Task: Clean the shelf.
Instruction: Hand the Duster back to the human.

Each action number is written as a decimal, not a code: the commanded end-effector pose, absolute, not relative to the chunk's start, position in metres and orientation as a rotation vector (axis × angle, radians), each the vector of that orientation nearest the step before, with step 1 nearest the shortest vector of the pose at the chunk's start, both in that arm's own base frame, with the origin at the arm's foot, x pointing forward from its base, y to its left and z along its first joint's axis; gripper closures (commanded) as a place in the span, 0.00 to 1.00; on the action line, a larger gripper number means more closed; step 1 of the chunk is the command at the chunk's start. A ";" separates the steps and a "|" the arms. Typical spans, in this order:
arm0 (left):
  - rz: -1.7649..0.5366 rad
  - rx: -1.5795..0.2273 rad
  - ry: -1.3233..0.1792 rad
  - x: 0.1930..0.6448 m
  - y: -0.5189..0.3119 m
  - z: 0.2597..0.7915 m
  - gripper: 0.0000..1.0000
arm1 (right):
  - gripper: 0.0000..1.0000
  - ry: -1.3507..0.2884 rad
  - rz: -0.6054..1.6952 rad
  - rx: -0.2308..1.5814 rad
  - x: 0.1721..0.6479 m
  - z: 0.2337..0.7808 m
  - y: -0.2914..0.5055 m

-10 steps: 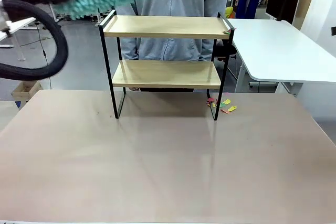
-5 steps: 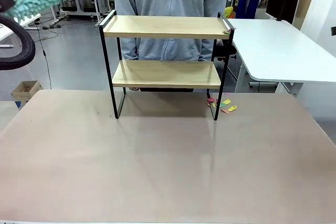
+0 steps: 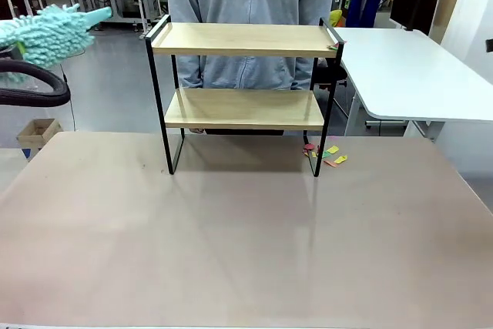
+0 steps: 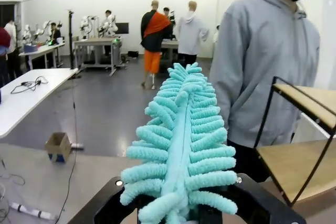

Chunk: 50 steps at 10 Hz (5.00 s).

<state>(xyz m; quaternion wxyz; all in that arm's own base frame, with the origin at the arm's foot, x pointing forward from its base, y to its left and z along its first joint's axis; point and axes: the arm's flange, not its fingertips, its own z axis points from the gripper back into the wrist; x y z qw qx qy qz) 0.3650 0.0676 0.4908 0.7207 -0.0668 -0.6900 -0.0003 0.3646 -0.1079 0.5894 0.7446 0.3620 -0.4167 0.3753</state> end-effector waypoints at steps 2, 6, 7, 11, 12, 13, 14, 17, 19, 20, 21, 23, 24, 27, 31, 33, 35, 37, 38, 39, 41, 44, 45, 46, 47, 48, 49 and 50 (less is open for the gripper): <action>0.053 -0.124 -1.550 0.358 0.030 0.419 0.82 | 0.00 -0.911 0.833 0.789 0.365 0.592 -0.109; 0.022 -0.196 -1.513 0.362 0.011 0.411 0.82 | 0.00 -0.911 0.833 0.789 0.365 0.592 -0.109; 0.021 -0.169 -1.486 0.371 0.070 0.476 0.82 | 0.00 -0.911 0.833 0.789 0.365 0.592 -0.109; 0.021 -0.169 -1.486 0.371 0.070 0.476 0.82 | 0.00 -0.911 0.833 0.789 0.365 0.592 -0.109; 0.021 -0.169 -1.486 0.371 0.070 0.476 0.82 | 0.00 -0.911 0.833 0.789 0.365 0.592 -0.109; 0.021 -0.169 -1.486 0.371 0.070 0.476 0.82 | 0.00 -0.911 0.833 0.789 0.365 0.592 -0.109; 0.021 -0.169 -1.486 0.371 0.070 0.476 0.82 | 0.00 -0.911 0.833 0.789 0.365 0.592 -0.109; 0.021 -0.169 -1.486 0.371 0.070 0.476 0.82 | 0.00 -0.911 0.833 0.789 0.365 0.592 -0.109; 0.021 -0.169 -1.486 0.371 0.070 0.476 0.82 | 0.00 -0.911 0.833 0.789 0.365 0.592 -0.109; 0.021 -0.169 -1.486 0.371 0.070 0.476 0.82 | 0.00 -0.911 0.833 0.789 0.365 0.592 -0.109; 0.021 -0.169 -1.486 0.371 0.070 0.476 0.82 | 0.00 -0.911 0.833 0.789 0.365 0.592 -0.109; 0.021 -0.169 -1.486 0.371 0.070 0.476 0.82 | 0.00 -0.911 0.833 0.789 0.365 0.592 -0.109; 0.021 -0.169 -1.486 0.371 0.070 0.476 0.82 | 0.00 -0.911 0.833 0.789 0.365 0.592 -0.109; 0.021 -0.169 -1.486 0.371 0.070 0.476 0.82 | 0.00 -0.911 0.833 0.789 0.365 0.592 -0.109; -0.034 -0.218 -1.475 0.367 0.068 0.476 0.24 | 0.00 -0.911 0.833 0.789 0.365 0.592 -0.109; 0.000 -0.224 -1.452 0.363 0.069 0.486 0.00 | 0.00 -0.911 0.833 0.789 0.365 0.592 -0.109; 0.049 -0.216 -1.457 0.355 0.074 0.504 0.00 | 0.00 -0.911 0.833 0.789 0.365 0.592 -0.109; 0.134 -0.292 -1.476 0.341 0.094 0.542 0.00 | 0.00 -0.911 0.833 0.789 0.365 0.592 -0.109; 0.188 -0.362 -1.482 0.335 0.109 0.562 0.00 | 0.00 -0.911 0.833 0.789 0.365 0.592 -0.109; 0.233 -0.438 -1.481 0.330 0.125 0.581 0.00 | 0.00 -0.911 0.833 0.789 0.365 0.592 -0.109; 0.353 -0.568 -1.490 0.320 0.168 0.613 0.00 | 0.00 -0.911 0.833 0.789 0.365 0.592 -0.109; 0.513 -0.670 -1.495 0.304 0.228 0.620 0.00 | 0.00 -0.911 0.833 0.789 0.365 0.592 -0.109; 0.536 -0.680 -1.497 0.300 0.238 0.617 0.00 | 0.00 -0.911 0.833 0.789 0.365 0.592 -0.109; 0.543 -0.659 -1.496 0.299 0.244 0.613 0.00 | 0.00 -0.911 0.833 0.789 0.365 0.592 -0.109; 0.528 -0.654 -1.512 0.300 0.233 0.614 0.02 | 0.00 -0.911 0.833 0.789 0.365 0.592 -0.109; 0.528 -0.654 -1.512 0.300 0.233 0.614 0.02 | 0.00 -0.911 0.833 0.789 0.365 0.592 -0.109; 0.528 -0.654 -1.512 0.300 0.233 0.614 0.02 | 0.00 -0.911 0.833 0.789 0.365 0.592 -0.109; 0.528 -0.654 -1.512 0.300 0.233 0.614 0.02 | 0.00 -0.911 0.833 0.789 0.365 0.592 -0.109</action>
